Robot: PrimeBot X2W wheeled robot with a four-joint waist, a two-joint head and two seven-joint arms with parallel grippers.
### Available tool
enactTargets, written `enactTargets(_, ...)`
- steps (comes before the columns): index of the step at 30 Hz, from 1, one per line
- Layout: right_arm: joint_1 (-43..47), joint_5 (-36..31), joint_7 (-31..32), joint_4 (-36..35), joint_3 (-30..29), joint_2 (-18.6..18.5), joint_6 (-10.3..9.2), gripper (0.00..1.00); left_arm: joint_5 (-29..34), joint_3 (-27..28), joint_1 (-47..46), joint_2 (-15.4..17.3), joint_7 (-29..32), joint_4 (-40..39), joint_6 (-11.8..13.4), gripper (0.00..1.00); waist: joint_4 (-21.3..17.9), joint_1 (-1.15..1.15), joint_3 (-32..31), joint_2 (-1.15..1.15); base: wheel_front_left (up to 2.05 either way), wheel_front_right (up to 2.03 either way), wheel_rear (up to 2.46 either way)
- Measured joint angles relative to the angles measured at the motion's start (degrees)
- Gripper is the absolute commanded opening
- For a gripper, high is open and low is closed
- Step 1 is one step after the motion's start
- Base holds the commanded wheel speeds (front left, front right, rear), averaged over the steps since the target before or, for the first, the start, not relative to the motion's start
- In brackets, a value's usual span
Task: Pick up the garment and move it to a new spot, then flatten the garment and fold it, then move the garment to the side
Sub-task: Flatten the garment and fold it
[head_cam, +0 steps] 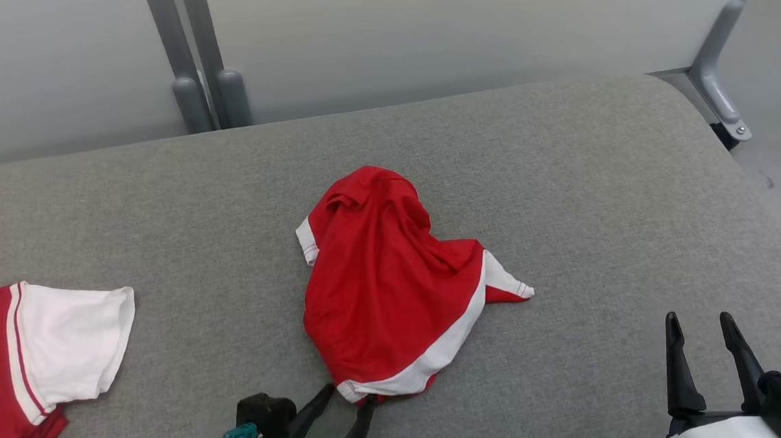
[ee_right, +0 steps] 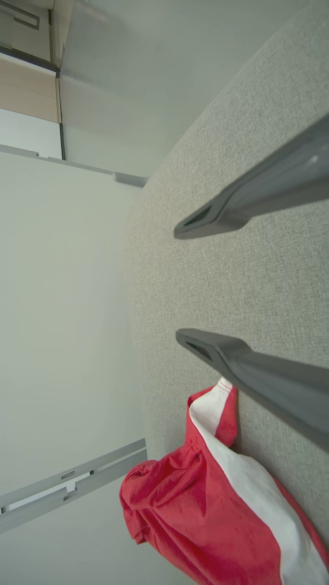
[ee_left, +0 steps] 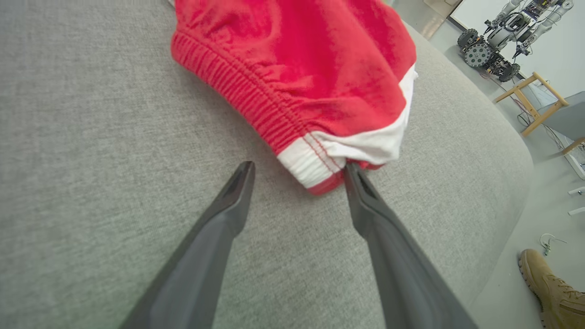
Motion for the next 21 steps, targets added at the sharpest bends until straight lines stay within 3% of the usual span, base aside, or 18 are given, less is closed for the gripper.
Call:
enactTargets(2, 0.0, 0.0, 0.0, 0.0, -0.1, 0.0, 0.0, 1.0, -0.8, -0.1, -0.2, 0.0, 0.0, -0.8, 0.0, 1.0, -0.6, 0.0, 0.3, 0.0, 0.0, 0.0, 0.0)
enactTargets(3, 0.0, 0.0, 0.0, 0.0, -0.1, 0.1, 0.0, 1.0, -1.4, -0.5, -0.3, 0.0, 0.0, -1.0, 0.0, 0.25, -0.8, 0.0, 0.3, 0.0, 0.0, 0.0, 0.0)
enactTargets(4, 0.0, 0.0, 0.0, 0.0, -0.3, 0.1, 0.0, 1.0, -1.4, -0.6, -0.3, 0.0, 0.0, -1.4, 0.0, 0.0, -0.9, 0.0, 0.4, 0.0, 0.0, 0.0, 0.0)
enactTargets(10, 0.3, 0.1, 0.0, 0.2, -0.8, 0.6, 0.0, 1.0, -3.3, -3.9, -0.4, 1.7, -0.1, -3.3, 0.0, 0.0, 0.2, 0.0, 0.1, 0.0, 0.0, 0.0, 0.0)
enactTargets(16, 0.4, 0.1, 0.0, 0.1, -1.0, 0.8, 0.0, 1.0, -0.5, 0.8, 0.1, 7.2, -0.1, -5.0, 0.4, 0.0, 2.4, 0.0, -0.2, 0.0, 0.0, 0.0, 0.0)
enactTargets(21, 0.7, 0.1, 0.0, 0.2, -0.5, 0.9, 0.0, 1.0, 0.0, 0.5, 1.7, 9.2, 0.7, -3.5, 0.6, 0.0, 4.3, 0.0, -0.3, 0.0, 0.0, 0.0, 0.0)
